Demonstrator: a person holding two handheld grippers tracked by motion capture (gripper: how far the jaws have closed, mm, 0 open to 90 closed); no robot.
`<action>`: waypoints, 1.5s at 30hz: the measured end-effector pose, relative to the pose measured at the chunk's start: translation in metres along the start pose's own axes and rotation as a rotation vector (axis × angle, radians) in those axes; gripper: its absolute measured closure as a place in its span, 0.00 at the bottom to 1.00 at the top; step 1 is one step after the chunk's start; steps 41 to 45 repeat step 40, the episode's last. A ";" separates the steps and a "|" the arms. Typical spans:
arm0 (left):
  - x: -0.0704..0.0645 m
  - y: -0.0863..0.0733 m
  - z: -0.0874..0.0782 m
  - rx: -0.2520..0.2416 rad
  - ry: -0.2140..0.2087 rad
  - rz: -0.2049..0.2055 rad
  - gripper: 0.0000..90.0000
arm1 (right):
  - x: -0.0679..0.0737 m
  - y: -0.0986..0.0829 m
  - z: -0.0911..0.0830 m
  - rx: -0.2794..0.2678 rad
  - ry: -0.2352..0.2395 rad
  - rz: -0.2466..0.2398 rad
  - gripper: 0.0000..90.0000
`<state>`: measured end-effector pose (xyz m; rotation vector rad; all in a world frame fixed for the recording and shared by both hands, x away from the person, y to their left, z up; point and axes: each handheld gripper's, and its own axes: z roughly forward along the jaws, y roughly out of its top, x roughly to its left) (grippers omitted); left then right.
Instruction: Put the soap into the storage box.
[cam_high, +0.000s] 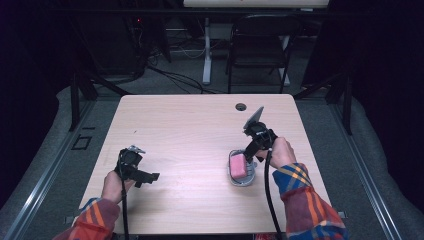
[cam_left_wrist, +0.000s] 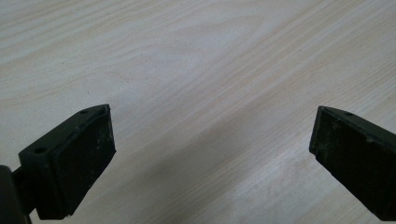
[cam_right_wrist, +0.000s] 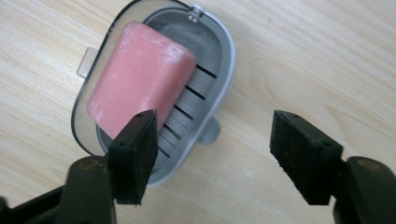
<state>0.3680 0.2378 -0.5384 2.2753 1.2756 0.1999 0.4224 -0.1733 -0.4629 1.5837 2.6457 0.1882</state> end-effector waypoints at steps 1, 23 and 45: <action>0.000 0.000 0.000 -0.001 0.001 0.002 0.00 | -0.001 -0.003 -0.001 -0.022 -0.005 0.009 0.29; 0.000 0.000 0.001 0.003 0.002 -0.003 0.00 | -0.059 -0.087 -0.019 -0.249 -0.104 0.000 0.00; 0.001 0.001 0.001 0.010 0.001 0.001 0.00 | -0.069 -0.143 0.011 -0.337 -0.170 -0.056 0.07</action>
